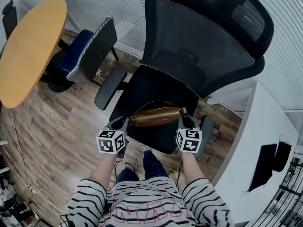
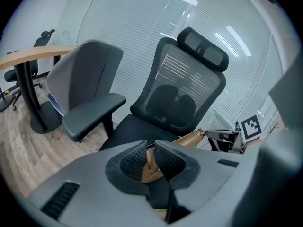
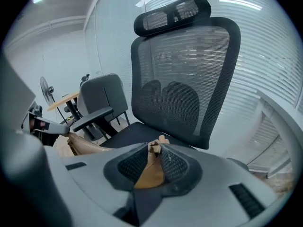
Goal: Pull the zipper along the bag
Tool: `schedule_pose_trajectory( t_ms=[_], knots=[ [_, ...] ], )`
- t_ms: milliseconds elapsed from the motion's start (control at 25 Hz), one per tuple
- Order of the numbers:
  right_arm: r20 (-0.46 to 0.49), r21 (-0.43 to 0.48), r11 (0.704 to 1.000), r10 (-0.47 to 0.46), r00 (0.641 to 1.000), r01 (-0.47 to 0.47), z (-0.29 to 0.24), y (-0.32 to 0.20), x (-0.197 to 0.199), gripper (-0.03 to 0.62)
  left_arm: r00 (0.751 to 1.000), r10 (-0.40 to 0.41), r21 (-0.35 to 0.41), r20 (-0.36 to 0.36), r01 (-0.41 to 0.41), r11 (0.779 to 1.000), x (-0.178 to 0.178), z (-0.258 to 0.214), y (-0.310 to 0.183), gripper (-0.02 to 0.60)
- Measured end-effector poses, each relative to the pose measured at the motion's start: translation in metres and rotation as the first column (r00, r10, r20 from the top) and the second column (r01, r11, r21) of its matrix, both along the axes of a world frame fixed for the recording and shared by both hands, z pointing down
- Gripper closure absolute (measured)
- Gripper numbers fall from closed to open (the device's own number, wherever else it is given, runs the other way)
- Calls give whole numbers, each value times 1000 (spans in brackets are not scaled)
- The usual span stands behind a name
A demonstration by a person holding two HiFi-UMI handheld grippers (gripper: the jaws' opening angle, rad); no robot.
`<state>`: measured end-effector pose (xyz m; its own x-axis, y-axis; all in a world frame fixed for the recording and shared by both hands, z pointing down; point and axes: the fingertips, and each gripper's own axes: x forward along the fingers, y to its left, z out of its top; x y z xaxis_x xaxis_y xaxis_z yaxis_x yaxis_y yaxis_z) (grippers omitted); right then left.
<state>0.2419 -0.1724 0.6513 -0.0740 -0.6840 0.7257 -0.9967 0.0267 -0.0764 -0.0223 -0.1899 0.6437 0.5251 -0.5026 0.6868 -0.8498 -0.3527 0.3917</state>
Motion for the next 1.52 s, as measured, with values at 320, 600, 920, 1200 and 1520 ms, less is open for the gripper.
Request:
schedule_pose_trajectory(
  t_ms=[320,600,920,1200,1520],
  knots=[
    [-2,56,997,54,999,-54,-31,29,2,451,998,-3,51,66,0,999,-22,-20,9,508],
    [24,152,985,80,997,-83,-76,61,-17,453,998,40,150,55,-48,988,-36,-68,28,486],
    [48,282,955,79,996,-89,-141,103,-57,488,997,70,279,36,-78,957,-66,-131,70,486],
    [26,352,934,53,998,-59,-183,149,-97,520,993,120,386,3,-112,916,-84,-188,117,488],
    [44,415,909,22,999,-38,-221,198,-135,549,984,178,484,21,-166,859,-103,-233,173,489]
  ],
)
